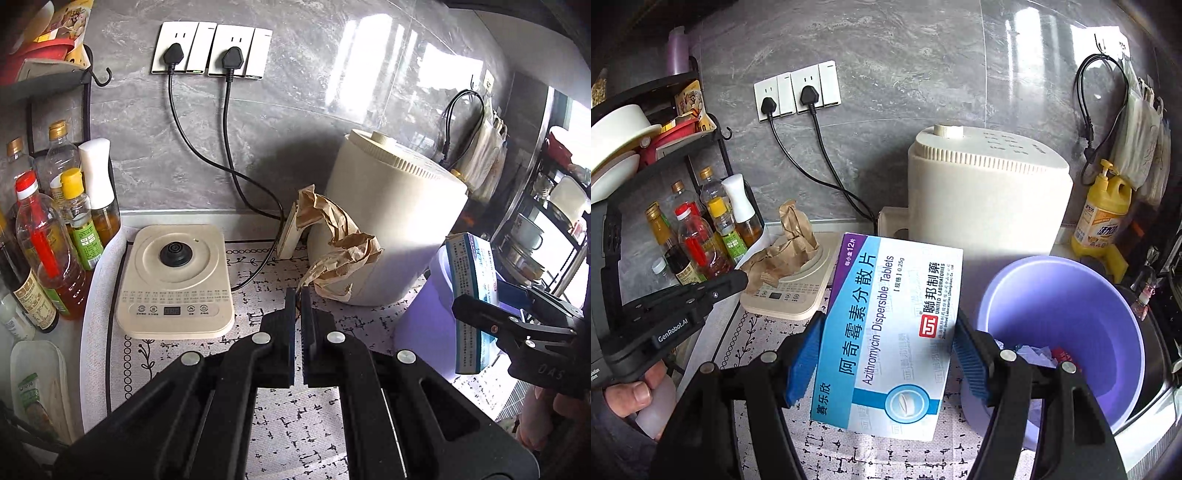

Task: Collect trash
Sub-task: 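Carry the paper bag and medicine box over the bucket and open both grippers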

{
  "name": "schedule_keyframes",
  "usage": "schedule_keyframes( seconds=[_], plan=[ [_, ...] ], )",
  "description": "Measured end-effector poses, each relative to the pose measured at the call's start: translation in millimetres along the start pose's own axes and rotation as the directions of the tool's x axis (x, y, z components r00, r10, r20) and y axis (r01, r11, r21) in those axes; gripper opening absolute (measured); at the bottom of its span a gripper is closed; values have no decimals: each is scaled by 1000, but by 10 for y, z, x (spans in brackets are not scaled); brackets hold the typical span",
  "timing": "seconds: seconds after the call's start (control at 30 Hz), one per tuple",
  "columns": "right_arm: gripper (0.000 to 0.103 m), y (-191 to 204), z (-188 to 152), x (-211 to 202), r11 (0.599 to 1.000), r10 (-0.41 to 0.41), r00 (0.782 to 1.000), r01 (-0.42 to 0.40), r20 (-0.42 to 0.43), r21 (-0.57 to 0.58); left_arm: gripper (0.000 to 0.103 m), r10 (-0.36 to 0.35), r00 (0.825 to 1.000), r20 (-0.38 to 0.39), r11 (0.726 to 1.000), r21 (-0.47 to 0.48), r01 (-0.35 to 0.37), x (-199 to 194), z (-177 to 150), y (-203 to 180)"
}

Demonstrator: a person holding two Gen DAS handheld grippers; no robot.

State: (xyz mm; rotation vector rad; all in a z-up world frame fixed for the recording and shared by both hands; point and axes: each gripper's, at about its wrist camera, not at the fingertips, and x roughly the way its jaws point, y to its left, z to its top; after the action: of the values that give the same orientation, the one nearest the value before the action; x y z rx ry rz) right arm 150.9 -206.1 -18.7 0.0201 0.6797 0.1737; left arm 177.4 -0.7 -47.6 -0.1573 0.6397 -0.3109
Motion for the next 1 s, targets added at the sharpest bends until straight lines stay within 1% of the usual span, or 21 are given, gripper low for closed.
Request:
schedule_keyframes(
  seconds=[0.23, 0.3, 0.33, 0.37, 0.4, 0.63, 1.0],
  plan=[
    [67, -528, 44, -300, 996, -69, 995, 65, 78, 62, 3, -49, 999, 10, 998, 39, 49, 32, 60, -473],
    [70, -696, 43, -401, 990, -129, 985, 121, 116, 75, 3, -68, 998, 15, 997, 49, 67, 34, 86, -622],
    [84, -776, 38, -449, 986, -160, 978, 151, 132, 75, 3, -79, 997, 18, 995, 56, 77, 33, 99, -696],
    [95, -849, 34, -487, 984, -169, 975, 159, 144, 78, 3, -90, 996, 21, 994, 64, 88, 30, 109, -777],
    [96, -932, 27, -521, 984, -168, 974, 157, 150, 84, 3, -103, 994, 24, 992, 71, 101, 28, 126, -857],
    [95, -1488, -132, -686, 968, -194, 974, 171, 115, 185, 3, -181, 983, 23, 975, 134, 176, 75, 201, -1374],
    [95, -1944, -413, -1040, 935, -266, 957, 226, 119, 272, 3, -257, 966, -14, 945, 205, 254, 288, 221, -1969]
  ],
)
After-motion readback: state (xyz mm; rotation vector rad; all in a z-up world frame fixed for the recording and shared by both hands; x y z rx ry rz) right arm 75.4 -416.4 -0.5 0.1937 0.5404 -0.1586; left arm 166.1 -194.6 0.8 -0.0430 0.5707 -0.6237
